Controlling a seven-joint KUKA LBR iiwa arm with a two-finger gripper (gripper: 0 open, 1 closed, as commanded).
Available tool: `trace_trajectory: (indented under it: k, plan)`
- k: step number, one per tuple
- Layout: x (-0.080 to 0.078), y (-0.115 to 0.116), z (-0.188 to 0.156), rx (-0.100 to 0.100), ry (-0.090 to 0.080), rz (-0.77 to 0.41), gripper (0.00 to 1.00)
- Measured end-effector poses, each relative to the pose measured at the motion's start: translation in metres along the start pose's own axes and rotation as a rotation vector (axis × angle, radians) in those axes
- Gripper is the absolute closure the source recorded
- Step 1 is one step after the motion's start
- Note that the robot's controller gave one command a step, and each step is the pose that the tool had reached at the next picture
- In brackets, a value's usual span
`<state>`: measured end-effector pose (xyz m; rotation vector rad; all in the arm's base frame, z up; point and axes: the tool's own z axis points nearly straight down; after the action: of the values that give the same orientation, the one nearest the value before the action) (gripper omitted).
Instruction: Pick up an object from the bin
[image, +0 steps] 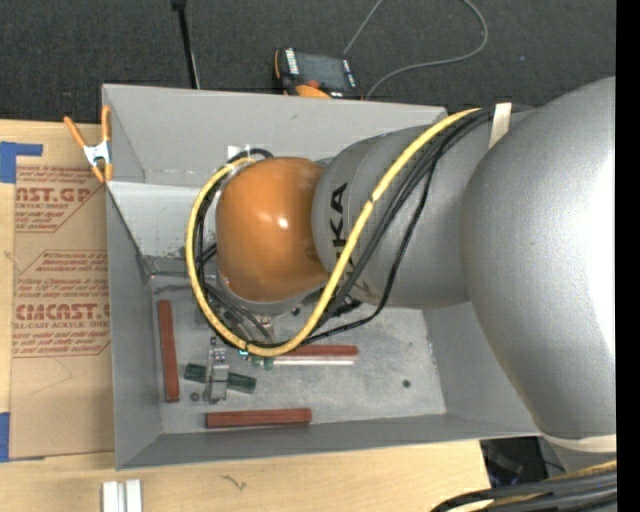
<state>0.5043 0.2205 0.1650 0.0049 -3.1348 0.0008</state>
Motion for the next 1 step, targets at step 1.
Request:
trace_trajectory:
  k: [1]
  plan:
    - [0.0006,-0.0543,0.0978,0.000,-0.001,0.196,0.00]
